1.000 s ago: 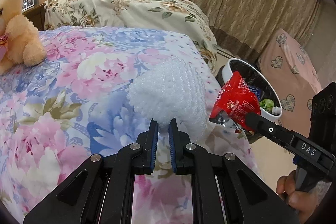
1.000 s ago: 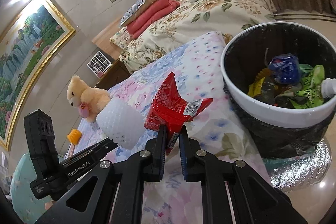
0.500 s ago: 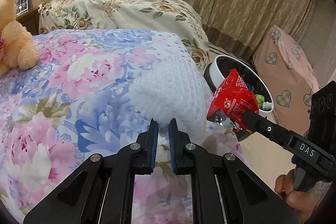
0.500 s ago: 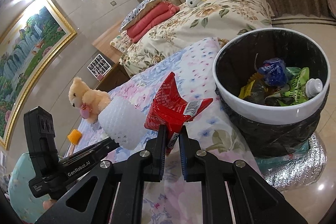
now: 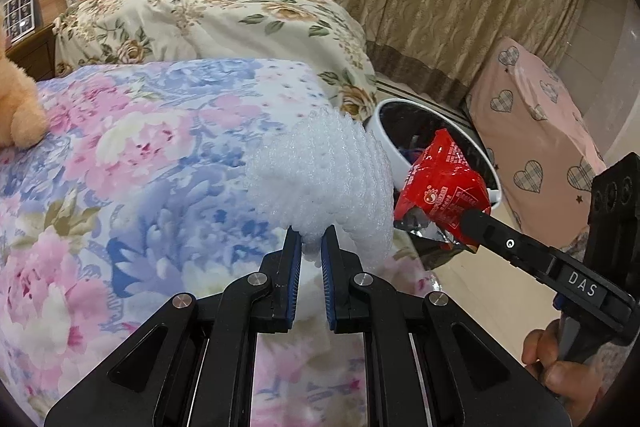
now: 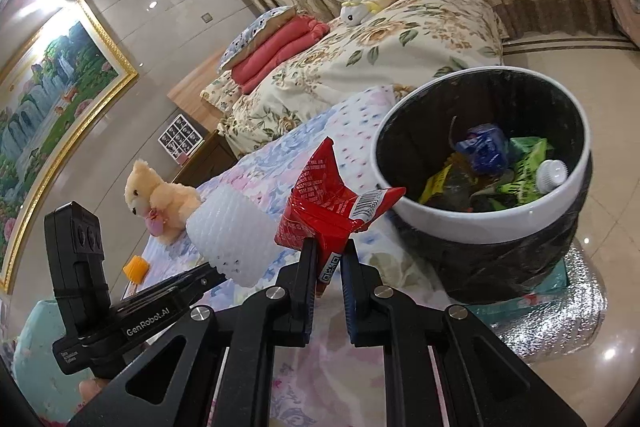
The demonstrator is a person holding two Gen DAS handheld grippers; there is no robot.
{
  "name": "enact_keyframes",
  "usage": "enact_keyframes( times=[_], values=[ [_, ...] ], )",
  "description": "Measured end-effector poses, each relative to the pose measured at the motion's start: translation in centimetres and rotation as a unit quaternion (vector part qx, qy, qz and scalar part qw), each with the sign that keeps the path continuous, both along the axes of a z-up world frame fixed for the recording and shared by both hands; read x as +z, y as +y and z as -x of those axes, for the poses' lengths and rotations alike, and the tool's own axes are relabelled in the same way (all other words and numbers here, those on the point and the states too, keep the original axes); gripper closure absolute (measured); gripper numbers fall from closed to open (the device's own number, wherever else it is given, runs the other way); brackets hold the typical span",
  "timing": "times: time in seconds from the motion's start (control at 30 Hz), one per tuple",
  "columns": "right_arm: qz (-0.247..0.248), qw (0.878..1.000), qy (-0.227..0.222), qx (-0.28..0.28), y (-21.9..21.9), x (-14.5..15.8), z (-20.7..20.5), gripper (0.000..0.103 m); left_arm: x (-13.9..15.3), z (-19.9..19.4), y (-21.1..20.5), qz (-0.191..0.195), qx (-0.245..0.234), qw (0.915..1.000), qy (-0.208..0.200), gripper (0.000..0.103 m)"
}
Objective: Collect trash
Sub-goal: 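Carry the white foam net and red wrapper over the black bin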
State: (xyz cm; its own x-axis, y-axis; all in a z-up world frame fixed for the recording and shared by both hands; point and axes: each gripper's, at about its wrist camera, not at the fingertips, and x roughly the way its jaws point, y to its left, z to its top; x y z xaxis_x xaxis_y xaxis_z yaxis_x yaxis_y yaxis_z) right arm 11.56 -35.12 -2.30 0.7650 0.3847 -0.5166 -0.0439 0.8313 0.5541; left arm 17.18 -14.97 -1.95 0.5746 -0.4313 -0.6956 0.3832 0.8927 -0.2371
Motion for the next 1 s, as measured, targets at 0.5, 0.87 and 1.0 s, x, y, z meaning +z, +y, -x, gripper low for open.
enact_keyframes(
  times=[0.5,0.87,1.0],
  values=[
    [0.002,0.999,-0.004,-0.037,-3.1,0.5,0.8,0.091,0.9,0.2,-4.4,-0.005,-0.044,0.9989,-0.012,0.094],
    [-0.001,0.998,-0.008,-0.057,-4.7,0.7,1.2,0.091,1.1,0.0,-6.0,-0.008,-0.055,0.9983,-0.014,0.094],
    [0.000,0.998,-0.010,-0.062,-5.2,0.8,1.2,0.091,1.1,-0.1,-6.5,-0.009,-0.058,0.9982,-0.013,0.094]
  ],
)
